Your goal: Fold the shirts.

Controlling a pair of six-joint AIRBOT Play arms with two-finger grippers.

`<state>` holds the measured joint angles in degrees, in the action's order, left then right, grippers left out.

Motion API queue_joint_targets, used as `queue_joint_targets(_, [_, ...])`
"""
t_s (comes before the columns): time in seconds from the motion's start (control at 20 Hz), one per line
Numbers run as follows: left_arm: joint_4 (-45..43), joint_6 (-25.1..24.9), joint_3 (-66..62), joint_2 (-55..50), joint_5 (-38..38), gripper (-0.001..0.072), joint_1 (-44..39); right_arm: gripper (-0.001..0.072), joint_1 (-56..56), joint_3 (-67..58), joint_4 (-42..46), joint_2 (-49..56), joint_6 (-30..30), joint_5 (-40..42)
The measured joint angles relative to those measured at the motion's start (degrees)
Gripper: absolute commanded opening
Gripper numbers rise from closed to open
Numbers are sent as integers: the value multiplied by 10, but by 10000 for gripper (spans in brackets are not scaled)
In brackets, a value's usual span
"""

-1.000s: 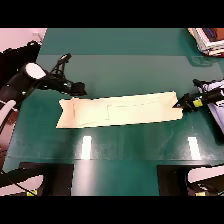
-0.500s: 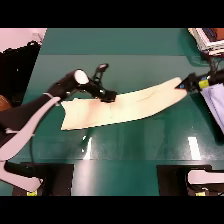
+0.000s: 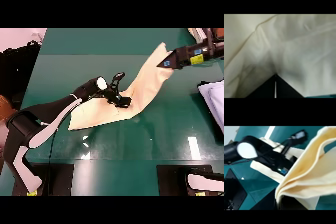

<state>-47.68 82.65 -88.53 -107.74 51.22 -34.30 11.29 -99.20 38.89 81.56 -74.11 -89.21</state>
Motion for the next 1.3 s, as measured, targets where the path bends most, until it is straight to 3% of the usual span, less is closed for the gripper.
queue_joint_targets(0.25, [-35,20,-7,30,45,26,42,14,80,-16,-2,2,0,28])
queue_joint_targets(0.65, [-223,38,-8,224,166,28,212,18,263,-19,-3,78,37,145])
queue_joint_targets(0.7, [-240,38,-8,250,174,28,234,56,291,-19,-4,96,44,171])
queue_joint_targets(0.8, [-264,39,-8,295,188,28,273,443,348,-19,-4,135,55,224])
queue_joint_targets(0.85, [-273,39,-8,315,191,28,291,510,372,-19,-4,155,63,249])
queue_joint_targets(0.9, [-280,39,-9,329,194,28,304,507,392,-19,-4,171,73,269])
queue_joint_targets(1.0, [-288,39,-8,349,202,28,322,383,416,-19,1,195,89,285])
queue_joint_targets(1.3, [-290,40,-8,369,223,28,339,379,359,3,66,198,72,196])
